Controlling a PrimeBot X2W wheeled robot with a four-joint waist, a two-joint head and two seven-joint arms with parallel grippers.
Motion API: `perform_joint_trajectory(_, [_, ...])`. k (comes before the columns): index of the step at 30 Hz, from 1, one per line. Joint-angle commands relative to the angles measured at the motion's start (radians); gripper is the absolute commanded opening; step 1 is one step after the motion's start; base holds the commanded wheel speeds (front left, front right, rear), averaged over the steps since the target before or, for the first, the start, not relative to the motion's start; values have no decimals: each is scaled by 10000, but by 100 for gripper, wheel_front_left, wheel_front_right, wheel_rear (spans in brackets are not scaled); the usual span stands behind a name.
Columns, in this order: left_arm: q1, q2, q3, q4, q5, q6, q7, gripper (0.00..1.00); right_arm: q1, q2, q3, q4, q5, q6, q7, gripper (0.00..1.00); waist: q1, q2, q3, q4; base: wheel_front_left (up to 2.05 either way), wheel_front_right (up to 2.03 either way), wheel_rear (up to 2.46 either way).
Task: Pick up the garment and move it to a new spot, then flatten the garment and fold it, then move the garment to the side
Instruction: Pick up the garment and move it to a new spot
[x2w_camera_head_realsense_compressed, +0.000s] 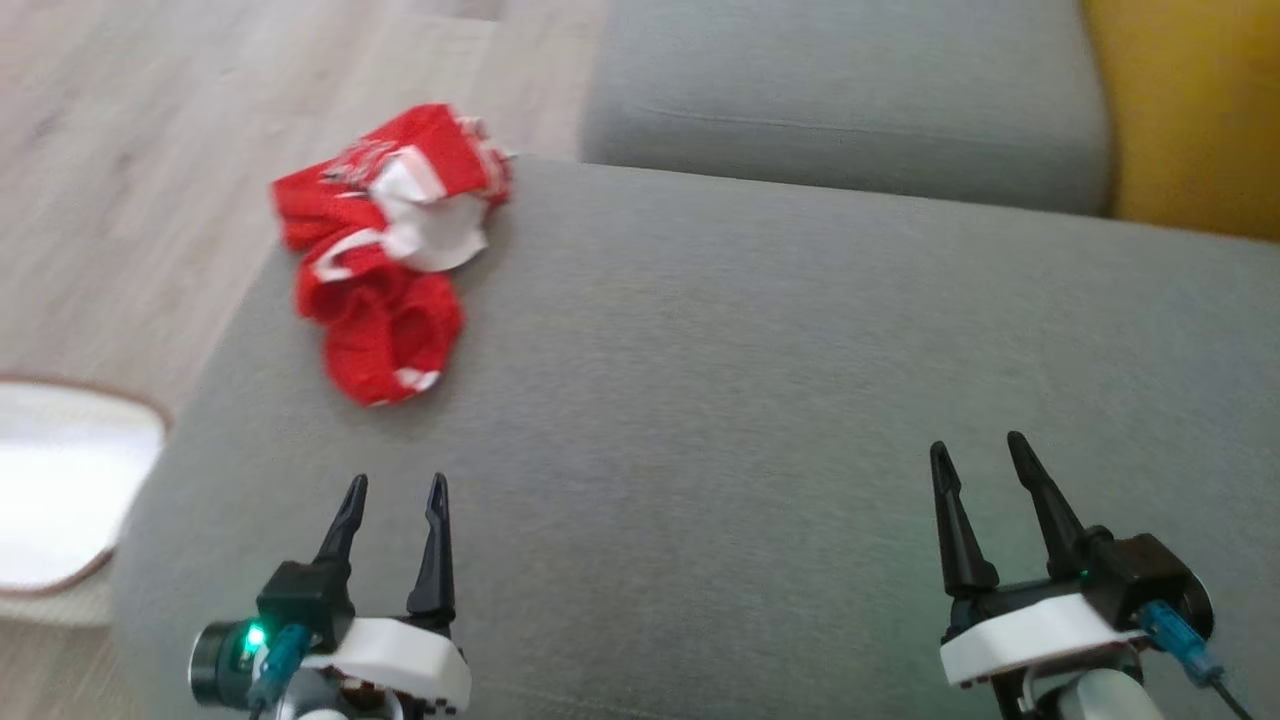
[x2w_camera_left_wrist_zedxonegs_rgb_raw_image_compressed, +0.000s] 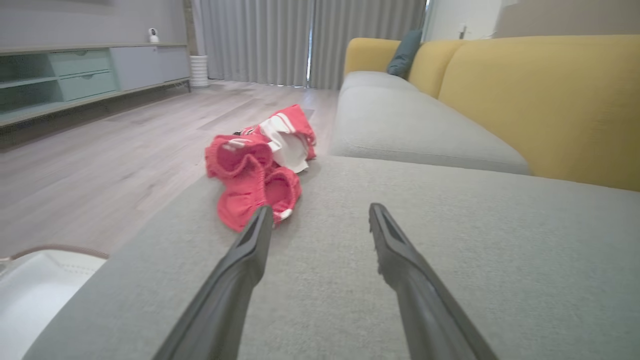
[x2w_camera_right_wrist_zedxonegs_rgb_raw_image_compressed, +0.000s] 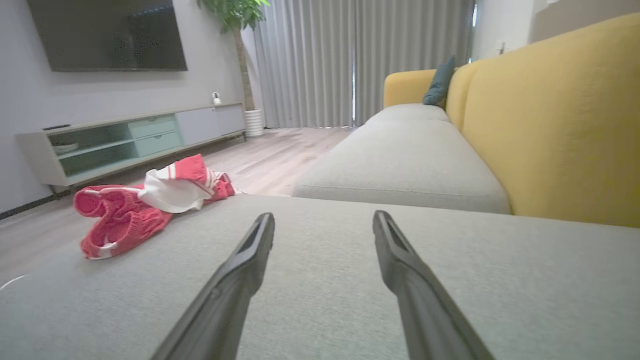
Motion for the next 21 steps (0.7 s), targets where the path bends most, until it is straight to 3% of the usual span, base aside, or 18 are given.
perform_joint_trajectory(1, [-513, 73, 376, -359, 104, -19, -126, 100, -289, -83, 243, -385, 84, 75, -109, 100, 0, 0, -39, 749, 0, 0, 0])
perform_joint_trajectory(11, [-411, 164, 658, -391, 134, -15, -126, 100, -351, -83, 391, -400, 237, 75, -109, 100, 0, 0, -36, 2239, 0, 0, 0])
perform_joint_trajectory(21, [-332, 188, 897, -495, 147, 23, -126, 100, -429, -83, 441, -351, 264, 75, -109, 100, 0, 0, 4, 2501, 0, 0, 0])
